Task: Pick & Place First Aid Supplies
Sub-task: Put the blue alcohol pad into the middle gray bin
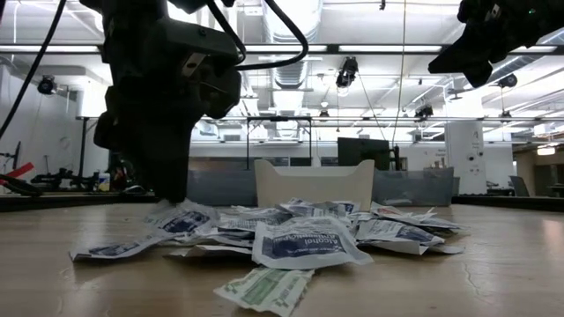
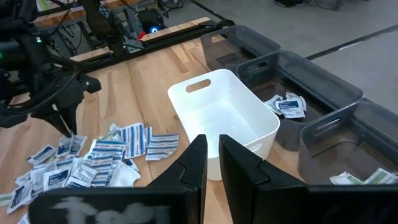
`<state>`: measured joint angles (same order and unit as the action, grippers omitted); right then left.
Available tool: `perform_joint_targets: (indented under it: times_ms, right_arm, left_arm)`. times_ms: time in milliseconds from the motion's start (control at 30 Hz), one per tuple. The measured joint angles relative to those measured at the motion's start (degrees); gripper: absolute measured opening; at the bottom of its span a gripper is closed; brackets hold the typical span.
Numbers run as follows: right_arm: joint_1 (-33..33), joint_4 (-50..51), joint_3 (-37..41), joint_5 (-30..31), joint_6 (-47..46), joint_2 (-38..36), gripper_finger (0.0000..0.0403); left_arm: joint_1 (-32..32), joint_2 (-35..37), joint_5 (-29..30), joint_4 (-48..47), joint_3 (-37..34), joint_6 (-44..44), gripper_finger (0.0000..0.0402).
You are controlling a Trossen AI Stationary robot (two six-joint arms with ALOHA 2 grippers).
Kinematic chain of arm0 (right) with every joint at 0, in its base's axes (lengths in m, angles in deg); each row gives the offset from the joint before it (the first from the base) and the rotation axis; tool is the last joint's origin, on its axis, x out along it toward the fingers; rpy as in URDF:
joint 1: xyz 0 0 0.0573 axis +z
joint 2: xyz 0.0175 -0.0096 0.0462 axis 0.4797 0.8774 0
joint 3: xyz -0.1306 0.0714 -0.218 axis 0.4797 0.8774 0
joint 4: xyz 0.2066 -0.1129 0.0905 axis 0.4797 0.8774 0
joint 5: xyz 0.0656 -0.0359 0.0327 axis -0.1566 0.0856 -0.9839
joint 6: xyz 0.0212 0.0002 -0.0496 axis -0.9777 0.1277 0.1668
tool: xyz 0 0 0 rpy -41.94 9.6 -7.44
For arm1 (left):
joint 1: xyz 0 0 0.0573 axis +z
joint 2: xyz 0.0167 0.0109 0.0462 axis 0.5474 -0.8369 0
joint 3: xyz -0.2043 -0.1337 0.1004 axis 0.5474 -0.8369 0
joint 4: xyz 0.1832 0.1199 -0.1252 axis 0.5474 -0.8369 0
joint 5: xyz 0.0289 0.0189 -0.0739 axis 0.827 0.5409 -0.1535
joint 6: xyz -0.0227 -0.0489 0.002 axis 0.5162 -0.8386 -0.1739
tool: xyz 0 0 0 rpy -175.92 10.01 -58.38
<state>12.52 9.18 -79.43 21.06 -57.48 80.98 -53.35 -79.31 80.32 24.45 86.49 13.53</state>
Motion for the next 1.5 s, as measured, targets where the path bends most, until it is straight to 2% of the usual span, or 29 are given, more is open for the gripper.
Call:
perform_joint_targets:
  times_ms: [100, 233, 800, 1500]
  right_arm:
    - [0.0, 0.01, 0.0, 0.0, 0.0, 0.0, 0.0038]
    - [0.0, 0.01, 0.0, 0.0, 0.0, 0.0, 0.0038]
    - [-0.01, 0.01, 0.0, 0.0, 0.0, 0.02, 0.0038]
    - [-0.02, 0.03, 0.31, 0.0, 0.02, 0.0, 0.0038]
  left_arm:
    - [0.13, 0.0, 0.01, 0.0, 0.0, -0.04, 0.0085]
    - [0.13, 0.0, 0.0, 0.02, 0.0, -0.04, 0.0099]
    - [0.23, 0.0, 0.81, -3.18, 0.0, 0.28, 0.0101]
    - [0.9, -1.26, 1.1, 0.87, 0.0, 0.34, 0.0099]
